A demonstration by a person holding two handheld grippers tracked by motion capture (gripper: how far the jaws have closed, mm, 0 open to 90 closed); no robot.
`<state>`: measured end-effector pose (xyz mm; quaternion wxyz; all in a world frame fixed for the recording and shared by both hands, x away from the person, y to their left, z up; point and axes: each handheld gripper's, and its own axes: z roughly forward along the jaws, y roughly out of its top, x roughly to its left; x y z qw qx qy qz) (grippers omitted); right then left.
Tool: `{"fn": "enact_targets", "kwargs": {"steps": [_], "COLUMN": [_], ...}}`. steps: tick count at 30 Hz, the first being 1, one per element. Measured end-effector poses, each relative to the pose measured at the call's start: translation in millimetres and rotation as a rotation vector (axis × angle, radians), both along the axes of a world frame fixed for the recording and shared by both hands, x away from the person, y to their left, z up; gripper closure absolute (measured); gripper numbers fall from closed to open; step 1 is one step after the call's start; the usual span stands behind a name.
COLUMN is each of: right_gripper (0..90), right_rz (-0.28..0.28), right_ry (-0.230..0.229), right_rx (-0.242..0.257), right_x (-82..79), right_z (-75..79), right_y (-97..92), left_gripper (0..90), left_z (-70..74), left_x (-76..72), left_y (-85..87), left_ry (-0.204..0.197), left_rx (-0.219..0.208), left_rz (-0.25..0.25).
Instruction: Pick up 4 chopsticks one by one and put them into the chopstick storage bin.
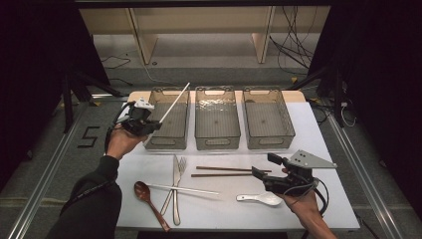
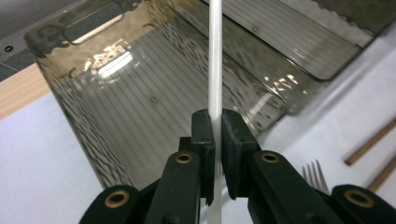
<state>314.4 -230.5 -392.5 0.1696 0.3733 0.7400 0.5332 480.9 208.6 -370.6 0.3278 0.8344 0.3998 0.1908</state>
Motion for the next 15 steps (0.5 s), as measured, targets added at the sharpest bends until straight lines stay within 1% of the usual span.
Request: {"fn": "enact_targets", "kwargs": {"steps": [5, 8, 10, 15], "right_gripper": [26.7, 26.8, 26.8, 26.8], "right_rz": [0.001, 0.001, 0.001, 0.002], "right_ry": [0.0, 0.002, 0.0, 0.001], "right_rx": [0.002, 0.002, 0.003, 0.003], "right_x": [0.3, 0.4, 0.5, 0.5], "right_z": [-0.1, -0.3, -0.3, -0.3], "right_y": [-0.2, -0.3, -0.3, -0.3], "left_gripper": [83.8, 83.7, 83.8, 83.8], "left_z": [2.0, 2.5, 2.2, -3.3], "left_x": [14.4, 22.1, 27.0, 38.7], "left_y": [5.4, 8.4, 10.0, 10.2], "left_ry": [0.0, -0.001, 0.004, 0.009], "left_rx": [-0.002, -0.014, -0.03, -0.024], "left_rz": [0.036, 0.059, 0.068, 0.093]}}
